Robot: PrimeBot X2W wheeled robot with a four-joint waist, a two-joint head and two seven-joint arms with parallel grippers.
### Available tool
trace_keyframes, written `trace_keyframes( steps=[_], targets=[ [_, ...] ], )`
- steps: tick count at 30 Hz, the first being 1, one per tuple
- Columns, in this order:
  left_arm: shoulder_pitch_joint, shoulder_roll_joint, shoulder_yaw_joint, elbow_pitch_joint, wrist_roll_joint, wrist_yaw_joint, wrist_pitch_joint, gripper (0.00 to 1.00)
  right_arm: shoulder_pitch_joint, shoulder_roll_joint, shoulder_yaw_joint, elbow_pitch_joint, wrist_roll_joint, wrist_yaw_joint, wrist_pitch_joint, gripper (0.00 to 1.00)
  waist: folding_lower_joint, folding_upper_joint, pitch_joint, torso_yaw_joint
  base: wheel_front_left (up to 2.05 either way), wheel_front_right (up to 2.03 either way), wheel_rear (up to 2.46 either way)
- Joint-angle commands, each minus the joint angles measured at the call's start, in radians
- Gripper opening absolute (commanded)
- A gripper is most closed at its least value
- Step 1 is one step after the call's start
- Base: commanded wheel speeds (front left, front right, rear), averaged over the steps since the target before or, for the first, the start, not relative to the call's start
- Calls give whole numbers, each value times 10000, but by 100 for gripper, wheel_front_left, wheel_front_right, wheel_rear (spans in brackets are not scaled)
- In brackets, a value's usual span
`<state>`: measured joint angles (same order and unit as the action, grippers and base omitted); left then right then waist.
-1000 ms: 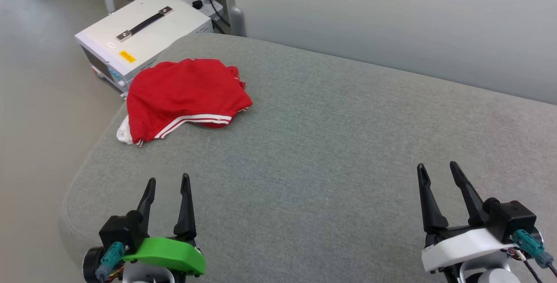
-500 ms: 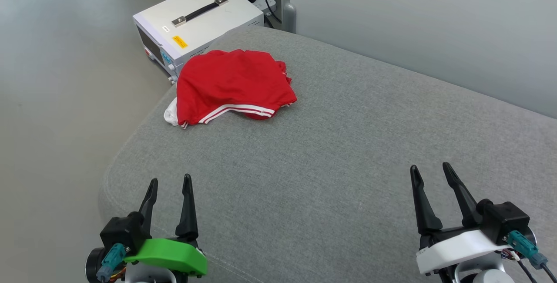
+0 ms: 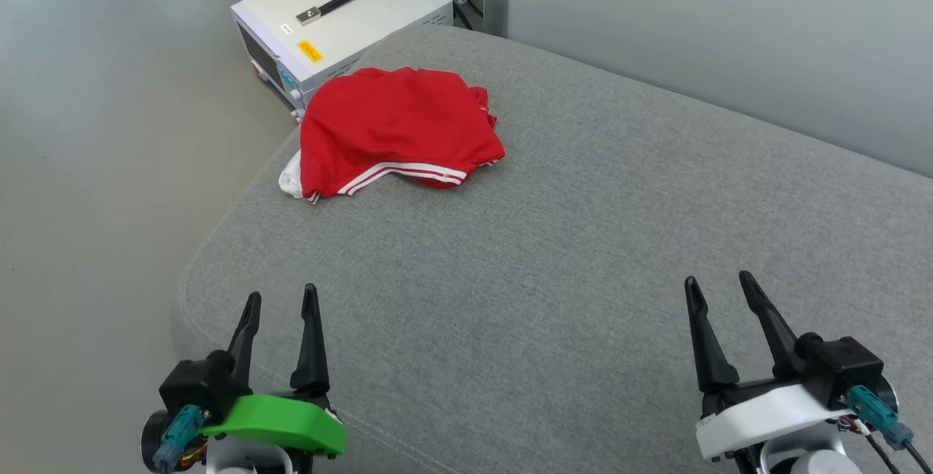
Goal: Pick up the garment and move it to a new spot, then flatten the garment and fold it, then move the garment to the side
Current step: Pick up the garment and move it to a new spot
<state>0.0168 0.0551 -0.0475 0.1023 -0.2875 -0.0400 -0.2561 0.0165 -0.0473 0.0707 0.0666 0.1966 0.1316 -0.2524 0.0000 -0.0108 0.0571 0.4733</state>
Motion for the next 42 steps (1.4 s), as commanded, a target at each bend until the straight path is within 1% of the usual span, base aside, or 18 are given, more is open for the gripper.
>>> trace_keyframes(
  steps=[1, 3, 5, 11, 13, 15, 17, 19, 22, 24, 26, 28, 32, 34, 38, 42],
  targets=[
    [-293, -49, 12, -11, -155, -15, -57, 100, -190, -29, -16, 2, -130, -9, -93, 100, 0, 108, 261, -184, 0, 0, 0],
    [-485, -49, 15, 13, -219, -48, -57, 100, -303, -29, -66, -52, -202, -9, -93, 100, 0, 108, 505, -333, 0, 0, 0],
    [-778, -49, 10, 152, -274, -231, -57, 100, -431, -29, -96, -98, -319, -9, -93, 100, 0, 108, 825, -506, 0, 0, 0],
    [-2371, -28, 435, 1167, -686, -638, -57, 100, -927, -29, -239, -313, -850, -9, -93, 100, 0, 108, 2207, -1068, 0, 0, 0],
    [-3103, 286, 378, 1696, -819, -760, -45, 100, -1130, -29, -237, -414, -1001, -9, -93, 100, 0, 108, 2698, -1315, 0, 0, 0],
    [-3940, 786, 233, 2107, -995, -840, 244, 100, -1352, -29, -244, -530, -1134, -9, -93, 100, 0, 108, 3182, -1555, 0, 0, 0],
    [-4810, 1309, 127, 2418, -1410, -882, 841, 100, -1565, -29, -269, -677, -1243, -9, -93, 100, 0, 108, 3625, -1783, 0, 0, 0],
    [-5601, 1949, -223, 2650, -1984, -897, 1799, 100, -1768, -29, -289, -793, -1318, -9, -93, 100, 0, 108, 4000, -2029, 0, 0, 0],
    [-6640, 2997, -910, 2739, -3358, -902, 3543, 100, -2037, -29, -299, -938, -1394, -9, -93, 100, 0, 108, 4491, -2368, 0, 0, 0],
    [-7171, 3757, -1332, 2785, -4013, -903, 4651, 100, -2176, -29, -225, -1000, -1443, -9, -93, 100, 0, 108, 4756, -2596, 0, 0, 0],
    [-7619, 4394, -1656, 2947, -4586, -904, 5672, 100, -2312, -29, -150, -1043, -1445, -9, -93, 100, 0, 108, 4974, -2821, 0, 0, 0],
    [-7993, 4848, -1882, 3137, -5209, -905, 6584, 100, -2416, -29, -80, -1084, -1407, -9, -93, 100, 0, 108, 5151, -3035, 0, 0, 0],
    [-8554, 5498, -2253, 3536, -6051, -905, 7921, 100, -2499, -29, 5, -1146, -1329, -9, -93, 100, 0, 108, 5437, -3413, 0, 0, 0],
    [-8751, 5682, -2388, 3732, -6336, -905, 8325, 100, -2512, -29, 14, -1177, -1318, -9, -93, 100, 0, 108, 5564, -3550, 0, 0, 0],
    [-8989, 5869, -2553, 4220, -6642, -906, 8800, 100, -2525, -29, 44, -1242, -1297, -9, -93, 100, 0, 108, 5745, -3749, 0, 0, 0],
    [-9031, 5924, -2692, 4646, -6825, -906, 8994, 100, -2490, -29, 69, -1275, -1254, -9, -93, 100, 0, 108, 5817, -3879, 0, 0, 0]
  ],
)
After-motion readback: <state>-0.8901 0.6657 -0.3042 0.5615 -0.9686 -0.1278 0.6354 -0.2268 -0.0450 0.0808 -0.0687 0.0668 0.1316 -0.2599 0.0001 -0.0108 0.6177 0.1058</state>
